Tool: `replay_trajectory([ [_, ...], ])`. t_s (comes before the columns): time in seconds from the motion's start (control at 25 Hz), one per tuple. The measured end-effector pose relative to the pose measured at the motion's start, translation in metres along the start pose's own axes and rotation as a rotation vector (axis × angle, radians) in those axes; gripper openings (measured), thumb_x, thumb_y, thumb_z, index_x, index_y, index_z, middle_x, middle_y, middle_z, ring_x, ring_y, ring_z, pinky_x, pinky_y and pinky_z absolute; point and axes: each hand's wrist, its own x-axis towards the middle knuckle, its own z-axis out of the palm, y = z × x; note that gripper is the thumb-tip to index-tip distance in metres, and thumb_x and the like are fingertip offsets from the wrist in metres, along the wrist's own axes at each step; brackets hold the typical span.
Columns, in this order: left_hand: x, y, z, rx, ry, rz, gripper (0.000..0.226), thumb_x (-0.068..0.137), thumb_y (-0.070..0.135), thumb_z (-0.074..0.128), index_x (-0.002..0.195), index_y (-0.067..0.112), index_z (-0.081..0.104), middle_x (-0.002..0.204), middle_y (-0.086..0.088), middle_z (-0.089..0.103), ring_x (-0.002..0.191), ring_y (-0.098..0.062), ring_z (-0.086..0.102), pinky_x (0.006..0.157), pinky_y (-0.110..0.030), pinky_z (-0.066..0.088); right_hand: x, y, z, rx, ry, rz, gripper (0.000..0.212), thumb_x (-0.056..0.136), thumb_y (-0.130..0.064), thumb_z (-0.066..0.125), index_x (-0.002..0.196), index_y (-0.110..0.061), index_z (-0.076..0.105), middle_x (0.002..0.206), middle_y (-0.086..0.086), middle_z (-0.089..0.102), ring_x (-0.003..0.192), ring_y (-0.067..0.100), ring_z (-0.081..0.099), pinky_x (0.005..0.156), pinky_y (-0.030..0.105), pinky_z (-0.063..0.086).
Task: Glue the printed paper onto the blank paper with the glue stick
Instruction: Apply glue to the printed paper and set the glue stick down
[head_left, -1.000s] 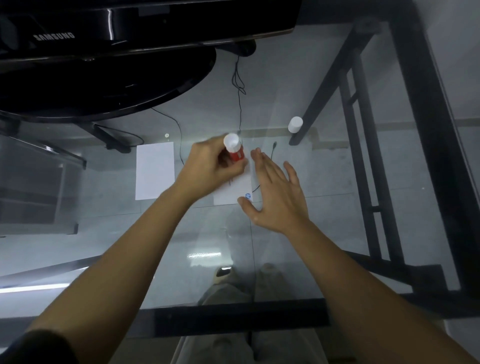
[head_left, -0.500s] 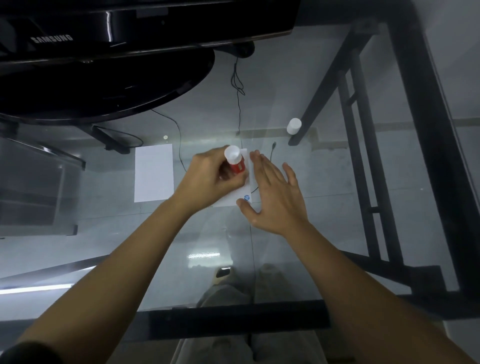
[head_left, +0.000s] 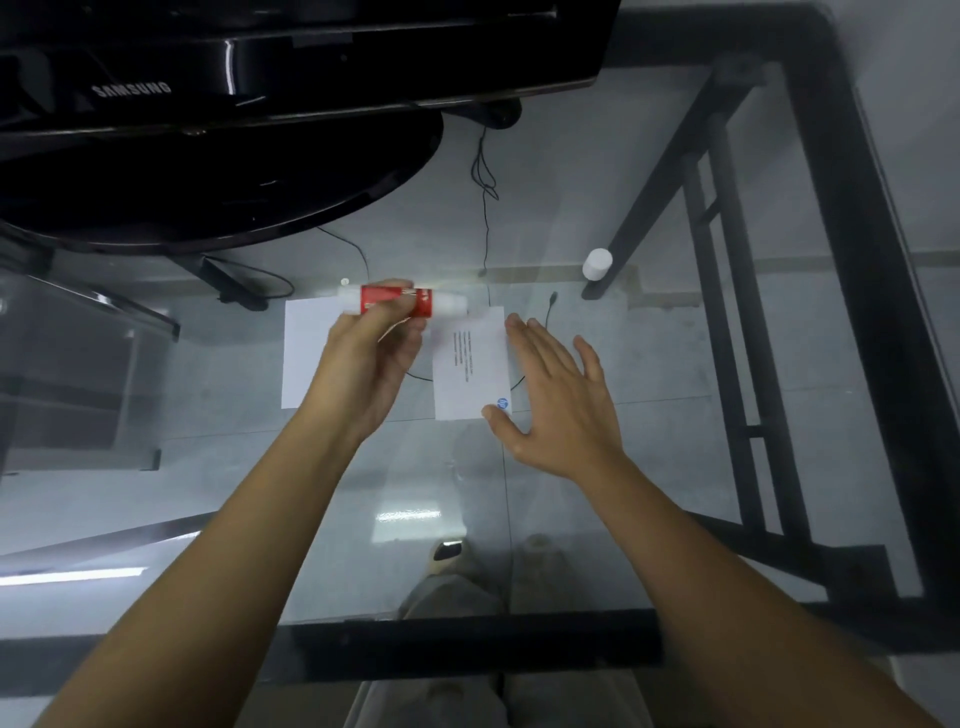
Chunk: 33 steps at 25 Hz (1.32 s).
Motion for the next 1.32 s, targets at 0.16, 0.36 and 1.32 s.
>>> replay_trajectory([
  [0.16, 0.017, 0.011, -0.01, -0.337, 0.078, -0.179, 0.009, 0.085, 0.01, 0.059, 0.093, 0.005, 0.056, 0.089, -0.013, 0.066, 0.078, -0.019, 0.069, 0.068, -0.024, 0.057, 0.001, 0.001, 0.0, 0.025, -0.002, -0.008, 0.075, 0.081, -0.056, 0.044, 0.144, -0.022, 0.02, 0.155, -0.002, 0.019, 0.142, 0.015, 0.015, 0.114, 0.045, 0.002],
  [0.36, 0.057, 0.02, 0.025, 0.536, -0.12, 0.07, 0.024, 0.081, 0.004, 0.066, 0.098, 0.015, 0.053, 0.094, 0.0, 0.069, 0.088, -0.014, 0.066, 0.083, -0.028, 0.048, 0.0, 0.001, 0.002, 0.03, 0.0, -0.002, 0.075, 0.081, -0.057, 0.044, 0.144, -0.023, 0.02, 0.156, -0.004, 0.017, 0.142, 0.013, 0.013, 0.114, 0.042, -0.002],
  [1.32, 0.017, -0.011, -0.008, 1.449, -0.062, 0.354, 0.039, 0.083, 0.04, 0.065, 0.11, 0.012, 0.06, 0.096, -0.002, 0.052, 0.077, -0.012, 0.052, 0.064, -0.014, 0.036, 0.0, 0.002, 0.003, 0.04, -0.014, 0.008, 0.077, 0.081, -0.06, 0.042, 0.144, -0.023, 0.02, 0.155, -0.004, 0.017, 0.142, 0.016, 0.015, 0.114, 0.045, 0.0],
])
